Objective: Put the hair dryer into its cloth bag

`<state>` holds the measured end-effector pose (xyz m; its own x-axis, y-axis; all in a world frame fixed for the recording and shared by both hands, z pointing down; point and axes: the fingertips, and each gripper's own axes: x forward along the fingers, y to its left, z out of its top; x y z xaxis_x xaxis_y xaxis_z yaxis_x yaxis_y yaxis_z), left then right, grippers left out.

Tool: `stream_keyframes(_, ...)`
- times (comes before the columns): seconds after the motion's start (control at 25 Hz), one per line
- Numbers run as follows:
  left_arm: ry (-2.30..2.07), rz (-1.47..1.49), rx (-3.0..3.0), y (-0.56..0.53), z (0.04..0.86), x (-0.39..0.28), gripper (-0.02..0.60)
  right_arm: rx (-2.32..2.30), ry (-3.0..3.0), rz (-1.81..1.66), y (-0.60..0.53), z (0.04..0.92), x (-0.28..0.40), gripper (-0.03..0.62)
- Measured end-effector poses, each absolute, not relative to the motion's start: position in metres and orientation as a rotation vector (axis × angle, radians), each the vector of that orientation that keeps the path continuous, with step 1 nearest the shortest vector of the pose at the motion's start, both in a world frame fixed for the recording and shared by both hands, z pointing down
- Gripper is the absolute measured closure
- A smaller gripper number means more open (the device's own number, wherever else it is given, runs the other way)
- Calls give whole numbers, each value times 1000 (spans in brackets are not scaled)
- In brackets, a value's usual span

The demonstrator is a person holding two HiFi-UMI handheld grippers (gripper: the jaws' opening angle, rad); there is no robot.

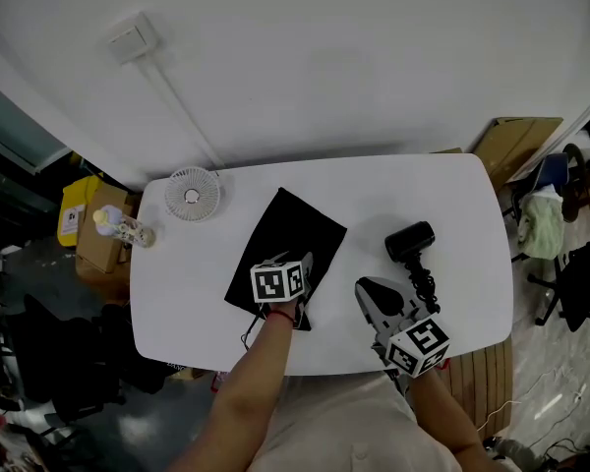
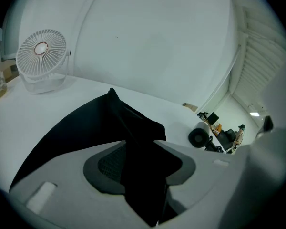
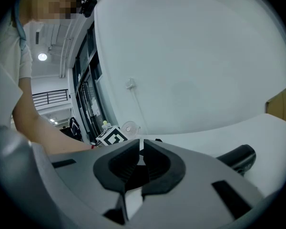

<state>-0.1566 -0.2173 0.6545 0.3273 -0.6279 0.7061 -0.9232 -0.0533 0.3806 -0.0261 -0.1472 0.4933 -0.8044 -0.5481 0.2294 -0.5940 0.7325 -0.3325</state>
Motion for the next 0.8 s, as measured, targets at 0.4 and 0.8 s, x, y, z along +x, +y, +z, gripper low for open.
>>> stream_keyframes(0.4,-1363,588,1755,-212,671,-156,529,950,-2790,624,-151,502,-19,572)
stream_keyframes(0.8,-1218,711,1887,-164,666,-151,555,940,-2772,628,-146,510,-20,572)
